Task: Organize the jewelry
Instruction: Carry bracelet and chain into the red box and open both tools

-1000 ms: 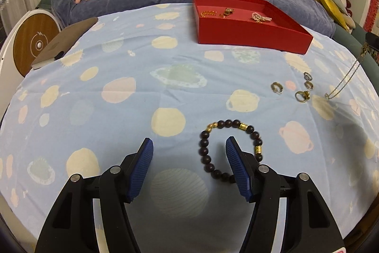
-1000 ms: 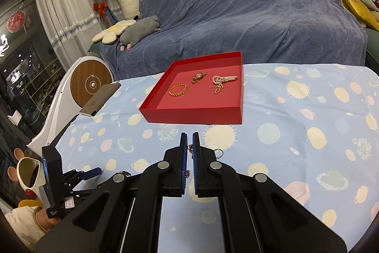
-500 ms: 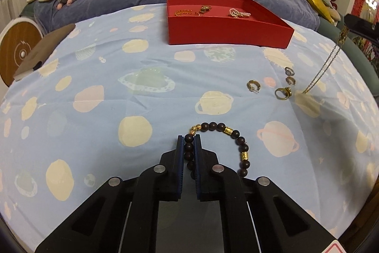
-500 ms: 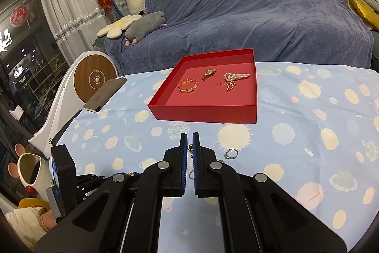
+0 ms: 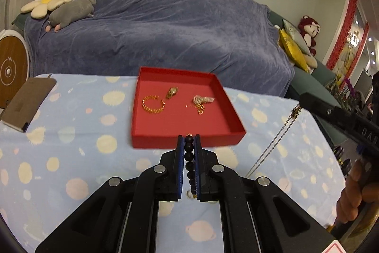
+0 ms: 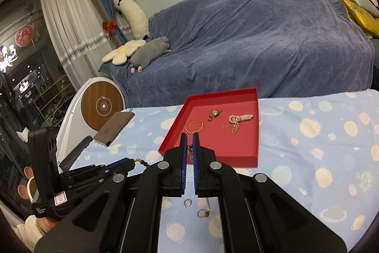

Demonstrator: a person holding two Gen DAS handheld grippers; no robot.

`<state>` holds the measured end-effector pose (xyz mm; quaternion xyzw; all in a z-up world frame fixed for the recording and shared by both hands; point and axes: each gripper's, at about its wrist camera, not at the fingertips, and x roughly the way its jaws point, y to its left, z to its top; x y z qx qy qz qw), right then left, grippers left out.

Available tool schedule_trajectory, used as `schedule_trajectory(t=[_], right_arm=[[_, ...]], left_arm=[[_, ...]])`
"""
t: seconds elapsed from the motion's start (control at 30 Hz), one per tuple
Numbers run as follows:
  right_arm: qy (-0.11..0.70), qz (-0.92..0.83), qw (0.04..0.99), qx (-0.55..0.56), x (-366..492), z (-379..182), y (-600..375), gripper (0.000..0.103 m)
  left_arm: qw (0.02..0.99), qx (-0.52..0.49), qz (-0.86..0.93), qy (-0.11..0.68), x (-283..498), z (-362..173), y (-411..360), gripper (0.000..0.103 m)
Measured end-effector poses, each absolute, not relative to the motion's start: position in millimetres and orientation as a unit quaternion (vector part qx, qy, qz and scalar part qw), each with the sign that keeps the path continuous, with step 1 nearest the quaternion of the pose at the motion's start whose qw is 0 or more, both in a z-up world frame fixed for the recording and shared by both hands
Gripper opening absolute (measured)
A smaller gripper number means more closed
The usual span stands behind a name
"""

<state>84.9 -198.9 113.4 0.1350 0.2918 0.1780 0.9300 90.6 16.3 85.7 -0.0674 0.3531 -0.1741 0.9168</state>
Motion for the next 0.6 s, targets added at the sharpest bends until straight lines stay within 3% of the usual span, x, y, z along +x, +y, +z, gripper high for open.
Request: schedule_trajectory(t=[0.27, 0.6], right_arm=[[0.303, 0.173, 0.928, 0.131, 166.5, 126.0, -200.6, 0.004], [0.361, 0.149, 0.912, 0.122, 218.0, 59.9, -192.9, 0.005]], left_arm=[[0.931, -0.048, -0.156, 0.326, 173.8, 116.4, -4.6, 0.005], [0.915, -0.046, -0.127, 0.381, 236.5, 55.7, -12.6, 0.005]])
